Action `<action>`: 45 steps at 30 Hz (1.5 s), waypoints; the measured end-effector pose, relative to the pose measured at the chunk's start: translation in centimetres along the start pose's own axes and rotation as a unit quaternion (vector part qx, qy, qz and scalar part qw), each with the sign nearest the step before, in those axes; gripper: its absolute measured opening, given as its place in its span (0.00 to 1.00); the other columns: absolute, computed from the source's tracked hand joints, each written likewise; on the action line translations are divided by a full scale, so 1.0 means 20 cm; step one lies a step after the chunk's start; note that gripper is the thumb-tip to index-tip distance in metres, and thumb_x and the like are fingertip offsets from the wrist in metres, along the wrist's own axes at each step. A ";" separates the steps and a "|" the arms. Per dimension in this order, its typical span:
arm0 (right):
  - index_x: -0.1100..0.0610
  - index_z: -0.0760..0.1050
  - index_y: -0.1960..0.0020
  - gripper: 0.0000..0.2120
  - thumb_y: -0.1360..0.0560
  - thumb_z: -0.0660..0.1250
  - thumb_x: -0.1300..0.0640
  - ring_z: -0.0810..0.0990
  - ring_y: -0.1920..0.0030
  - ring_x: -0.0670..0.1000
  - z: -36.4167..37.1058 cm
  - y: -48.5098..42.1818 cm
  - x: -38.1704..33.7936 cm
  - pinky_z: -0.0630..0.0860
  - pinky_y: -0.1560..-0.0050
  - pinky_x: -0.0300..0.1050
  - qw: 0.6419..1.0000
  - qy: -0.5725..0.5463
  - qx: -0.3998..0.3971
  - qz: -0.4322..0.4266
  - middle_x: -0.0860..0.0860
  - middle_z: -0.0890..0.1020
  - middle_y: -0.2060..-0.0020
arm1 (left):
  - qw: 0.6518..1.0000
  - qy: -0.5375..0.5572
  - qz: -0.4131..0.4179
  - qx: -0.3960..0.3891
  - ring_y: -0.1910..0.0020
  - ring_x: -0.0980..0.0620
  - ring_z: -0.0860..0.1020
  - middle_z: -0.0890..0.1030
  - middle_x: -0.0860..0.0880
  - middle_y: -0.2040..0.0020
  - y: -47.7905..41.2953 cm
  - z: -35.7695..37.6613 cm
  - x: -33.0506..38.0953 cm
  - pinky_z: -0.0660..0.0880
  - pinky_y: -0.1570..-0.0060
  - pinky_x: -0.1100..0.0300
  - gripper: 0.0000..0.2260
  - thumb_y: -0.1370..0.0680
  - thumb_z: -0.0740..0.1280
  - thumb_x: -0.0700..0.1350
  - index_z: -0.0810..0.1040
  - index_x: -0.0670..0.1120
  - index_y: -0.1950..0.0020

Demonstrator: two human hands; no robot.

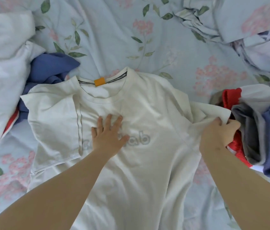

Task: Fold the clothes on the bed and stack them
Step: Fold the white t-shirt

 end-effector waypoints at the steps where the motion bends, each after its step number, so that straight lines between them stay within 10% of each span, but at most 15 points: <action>1: 0.62 0.64 0.36 0.14 0.19 0.55 0.59 0.71 0.51 0.50 -0.04 -0.04 0.00 0.64 0.53 0.40 0.999 -0.019 0.029 0.006 0.52 0.72 0.48 | 1.000 0.011 -0.011 0.005 0.24 0.45 0.35 0.37 0.53 0.22 0.01 0.00 0.02 0.42 0.26 0.44 0.32 0.22 0.54 0.63 0.40 0.61 0.24; 6: 0.57 0.64 0.31 0.27 0.26 0.67 0.49 0.72 0.37 0.54 -0.07 -0.14 0.15 0.67 0.34 0.49 0.992 -0.015 -0.054 0.115 0.53 0.72 0.36 | 0.999 0.004 0.018 0.048 0.24 0.46 0.37 0.37 0.53 0.22 0.03 0.04 0.19 0.42 0.27 0.42 0.29 0.21 0.51 0.63 0.41 0.62 0.24; 11: 0.59 0.69 0.32 0.23 0.23 0.63 0.49 0.75 0.38 0.56 -0.04 -0.17 0.15 0.72 0.40 0.47 0.979 -0.018 -0.078 0.187 0.53 0.76 0.38 | 1.000 -0.017 0.021 -0.012 0.24 0.44 0.35 0.34 0.53 0.23 0.00 0.08 0.21 0.40 0.28 0.40 0.30 0.23 0.52 0.66 0.41 0.66 0.25; 16: 0.52 0.72 0.35 0.14 0.19 0.58 0.52 0.72 0.37 0.47 -0.03 0.02 -0.05 0.67 0.39 0.36 0.983 -0.127 -0.117 -0.064 0.43 0.75 0.43 | 0.989 0.146 0.018 0.015 0.23 0.51 0.46 0.48 0.56 0.22 0.00 0.00 0.17 0.44 0.25 0.47 0.24 0.19 0.51 0.60 0.52 0.60 0.24; 18: 0.50 0.74 0.38 0.12 0.20 0.61 0.51 0.71 0.39 0.45 -0.02 0.16 -0.06 0.64 0.42 0.31 0.943 0.031 -0.292 -0.158 0.40 0.74 0.48 | 0.925 0.372 -0.047 0.061 0.29 0.49 0.65 0.66 0.51 0.27 -0.02 -0.06 0.14 0.61 0.30 0.47 0.20 0.19 0.53 0.58 0.66 0.54 0.28; 21: 0.47 0.79 0.43 0.12 0.23 0.62 0.58 0.76 0.51 0.45 0.00 0.30 0.08 0.66 0.58 0.34 0.754 0.266 -0.554 -0.231 0.43 0.79 0.56 | 0.708 0.677 -0.198 0.034 0.58 0.51 0.77 0.80 0.47 0.53 -0.03 -0.16 0.10 0.72 0.59 0.59 0.18 0.19 0.54 0.58 0.75 0.48 0.51; 22: 0.47 0.80 0.45 0.12 0.23 0.61 0.58 0.77 0.55 0.46 -0.01 0.31 0.12 0.66 0.61 0.34 0.726 0.307 -0.572 -0.225 0.45 0.80 0.58 | 0.688 0.692 -0.219 0.004 0.60 0.51 0.78 0.80 0.47 0.56 -0.03 -0.17 0.09 0.72 0.61 0.59 0.19 0.19 0.53 0.59 0.74 0.46 0.53; 26: 0.58 0.78 0.51 0.10 0.22 0.60 0.56 0.67 0.70 0.45 -0.03 0.27 0.18 0.62 0.73 0.34 0.778 0.299 -0.530 -0.158 0.48 0.70 0.70 | 0.740 0.633 -0.216 -0.077 0.58 0.50 0.80 0.81 0.47 0.58 -0.05 -0.17 0.14 0.75 0.58 0.57 0.19 0.20 0.58 0.59 0.72 0.43 0.52; 31: 0.60 0.77 0.53 0.09 0.22 0.60 0.56 0.66 0.70 0.45 -0.04 0.25 0.18 0.61 0.71 0.35 0.803 0.263 -0.512 -0.152 0.47 0.68 0.71 | 0.857 0.490 -0.155 0.024 0.53 0.45 0.78 0.79 0.46 0.51 -0.13 -0.18 0.27 0.76 0.51 0.54 0.11 0.25 0.69 0.50 0.74 0.44 0.51; 35: 0.54 0.71 0.66 0.13 0.23 0.65 0.54 0.69 0.68 0.45 -0.07 0.28 0.18 0.63 0.66 0.34 0.786 0.254 -0.521 -0.215 0.48 0.71 0.70 | 0.790 0.601 -0.083 0.092 0.54 0.48 0.76 0.76 0.47 0.54 -0.13 -0.22 0.26 0.76 0.51 0.53 0.04 0.23 0.65 0.47 0.72 0.50 0.56; 38: 0.44 0.78 0.47 0.09 0.27 0.69 0.46 0.70 0.49 0.37 -0.09 0.30 0.22 0.67 0.45 0.31 0.751 0.273 -0.576 -0.171 0.37 0.76 0.52 | 0.792 0.606 -0.057 0.035 0.53 0.48 0.77 0.77 0.48 0.50 -0.14 -0.22 0.22 0.76 0.56 0.54 0.06 0.20 0.60 0.40 0.70 0.50 0.46; 43: 0.51 0.74 0.46 0.12 0.28 0.68 0.51 0.71 0.46 0.50 -0.08 0.21 0.26 0.70 0.42 0.49 0.885 0.285 -0.330 -0.162 0.46 0.70 0.50 | 0.887 0.383 -0.177 0.186 0.41 0.44 0.71 0.68 0.44 0.37 -0.13 -0.26 0.25 0.70 0.45 0.52 0.16 0.24 0.62 0.39 0.66 0.45 0.37; 45: 0.52 0.70 0.52 0.11 0.31 0.69 0.55 0.75 0.51 0.53 -0.08 0.17 0.27 0.74 0.46 0.54 0.914 0.248 -0.315 -0.058 0.47 0.72 0.54 | 0.924 0.281 -0.096 0.239 0.40 0.43 0.70 0.67 0.44 0.37 -0.13 -0.28 0.32 0.68 0.43 0.52 0.18 0.25 0.63 0.40 0.67 0.45 0.36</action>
Point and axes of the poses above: each hand's wrist, its own y-axis away from the middle knuckle, its own z-axis out of the palm, x = y × z, the point moved 1 cm from there along -y, towards the middle knuckle
